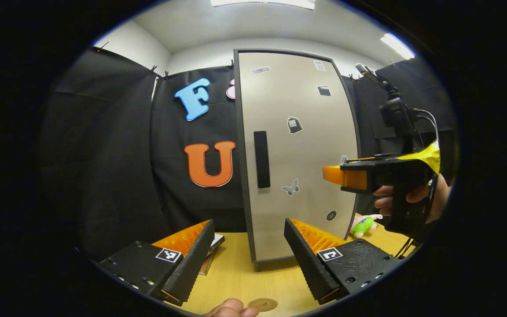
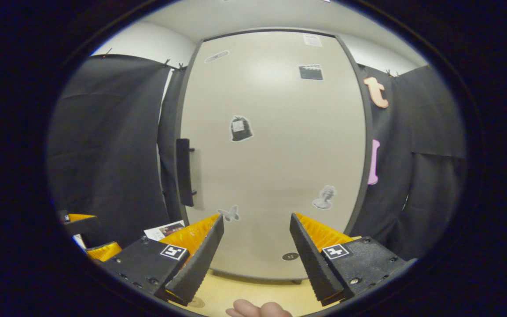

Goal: Open the cabinet door with the right hand, grasp the bottle in the cabinet with the left hand and place it on the coaster, then close the cabinet door with the right hand.

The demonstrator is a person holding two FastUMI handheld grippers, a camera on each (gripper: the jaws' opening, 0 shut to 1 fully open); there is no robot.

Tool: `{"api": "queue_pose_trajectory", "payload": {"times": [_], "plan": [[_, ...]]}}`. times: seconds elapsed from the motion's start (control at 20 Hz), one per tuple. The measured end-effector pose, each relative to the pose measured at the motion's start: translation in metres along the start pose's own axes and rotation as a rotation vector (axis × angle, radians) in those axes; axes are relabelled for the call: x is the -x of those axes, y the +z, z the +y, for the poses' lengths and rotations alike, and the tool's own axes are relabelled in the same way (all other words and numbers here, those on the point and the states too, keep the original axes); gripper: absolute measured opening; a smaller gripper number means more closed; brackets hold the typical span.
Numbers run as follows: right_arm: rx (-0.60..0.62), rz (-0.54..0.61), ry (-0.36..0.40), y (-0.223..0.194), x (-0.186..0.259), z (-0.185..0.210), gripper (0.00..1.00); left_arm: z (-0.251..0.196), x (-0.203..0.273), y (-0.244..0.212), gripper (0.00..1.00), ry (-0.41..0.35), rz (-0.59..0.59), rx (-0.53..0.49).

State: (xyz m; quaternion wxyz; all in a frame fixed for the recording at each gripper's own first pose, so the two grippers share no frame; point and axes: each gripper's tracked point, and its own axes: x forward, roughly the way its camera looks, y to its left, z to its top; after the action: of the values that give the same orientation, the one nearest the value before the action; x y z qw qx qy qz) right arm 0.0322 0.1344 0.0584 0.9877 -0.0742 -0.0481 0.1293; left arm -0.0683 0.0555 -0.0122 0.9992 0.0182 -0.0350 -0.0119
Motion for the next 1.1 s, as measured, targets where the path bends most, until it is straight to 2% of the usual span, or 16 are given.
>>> {"api": "queue_pose_trajectory", "payload": {"times": [0.15, 0.4, 0.6, 0.85, 0.9, 1.0, 1.1], "plan": [[-0.008, 0.001, 0.088, 0.006, -0.015, 0.045, 0.96, 0.022, 0.016, -0.008, 0.96, 0.040, 0.012, 0.003], [0.002, -0.005, 0.174, 0.013, -0.037, 0.098, 0.97, 0.049, 0.040, -0.011, 0.97, 0.099, 0.007, -0.013], [0.029, -0.029, 0.147, 0.024, -0.064, 0.107, 0.97, 0.060, 0.053, -0.019, 0.96, 0.122, 0.024, -0.024], [0.028, 0.009, 0.135, 0.017, -0.092, 0.115, 0.96, 0.063, 0.060, -0.023, 0.96, 0.123, 0.028, -0.023], [0.038, 0.014, 0.109, 0.015, -0.096, 0.112, 0.97, 0.064, 0.060, -0.022, 0.97, 0.121, 0.028, -0.024], [0.092, -0.006, 0.010, 0.016, -0.104, 0.094, 0.98, 0.064, 0.063, -0.025, 0.96, 0.115, 0.032, -0.026], [0.088, -0.035, 0.054, 0.018, -0.107, 0.105, 0.98, 0.067, 0.064, -0.031, 0.96, 0.118, 0.041, -0.026]]}}
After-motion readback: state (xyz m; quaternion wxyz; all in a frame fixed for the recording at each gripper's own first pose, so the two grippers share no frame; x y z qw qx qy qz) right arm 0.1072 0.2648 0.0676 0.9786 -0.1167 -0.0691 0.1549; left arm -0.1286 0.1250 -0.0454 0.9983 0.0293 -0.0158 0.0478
